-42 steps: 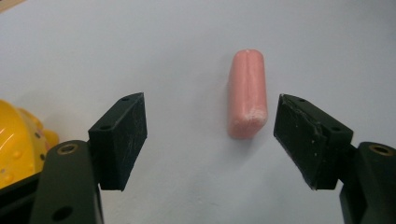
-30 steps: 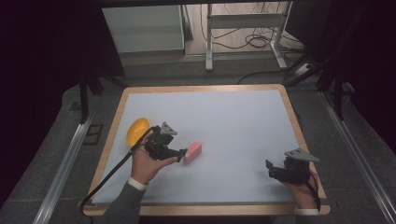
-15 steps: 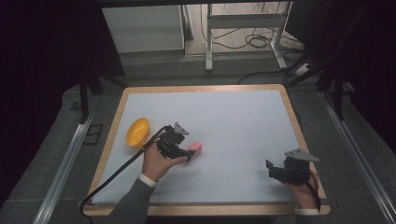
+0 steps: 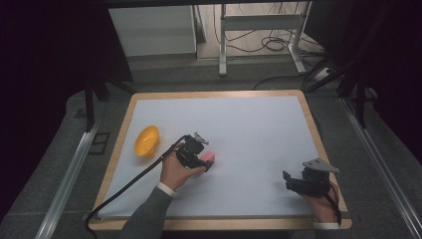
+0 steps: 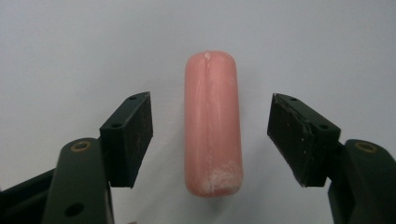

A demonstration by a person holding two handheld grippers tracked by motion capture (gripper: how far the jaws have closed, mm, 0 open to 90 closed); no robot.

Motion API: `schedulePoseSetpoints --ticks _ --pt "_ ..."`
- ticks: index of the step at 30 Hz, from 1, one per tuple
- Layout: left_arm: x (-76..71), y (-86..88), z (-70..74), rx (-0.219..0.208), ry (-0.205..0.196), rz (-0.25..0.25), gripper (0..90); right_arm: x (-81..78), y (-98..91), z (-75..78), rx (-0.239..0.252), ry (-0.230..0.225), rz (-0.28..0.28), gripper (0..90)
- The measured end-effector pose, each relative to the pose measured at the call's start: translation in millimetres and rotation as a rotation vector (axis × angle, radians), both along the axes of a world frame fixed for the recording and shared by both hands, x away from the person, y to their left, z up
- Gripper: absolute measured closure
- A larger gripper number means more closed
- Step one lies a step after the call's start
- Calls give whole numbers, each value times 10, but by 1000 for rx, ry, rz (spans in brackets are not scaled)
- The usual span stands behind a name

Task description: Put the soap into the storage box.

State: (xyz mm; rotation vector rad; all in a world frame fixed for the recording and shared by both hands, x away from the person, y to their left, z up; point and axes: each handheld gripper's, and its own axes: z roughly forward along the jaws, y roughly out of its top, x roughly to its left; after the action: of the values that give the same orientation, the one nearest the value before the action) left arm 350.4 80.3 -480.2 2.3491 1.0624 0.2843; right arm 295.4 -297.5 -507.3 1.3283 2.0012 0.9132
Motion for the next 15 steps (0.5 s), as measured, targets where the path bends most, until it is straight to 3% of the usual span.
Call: schedulePoseSetpoints --ticks 14,15 --pt "62 -78 -169 9 40 -5 471 3 7 -13 -4 4 2 91" --pt "63 -82 -179 8 43 -7 521 3 8 -14 -5 6 1 91"
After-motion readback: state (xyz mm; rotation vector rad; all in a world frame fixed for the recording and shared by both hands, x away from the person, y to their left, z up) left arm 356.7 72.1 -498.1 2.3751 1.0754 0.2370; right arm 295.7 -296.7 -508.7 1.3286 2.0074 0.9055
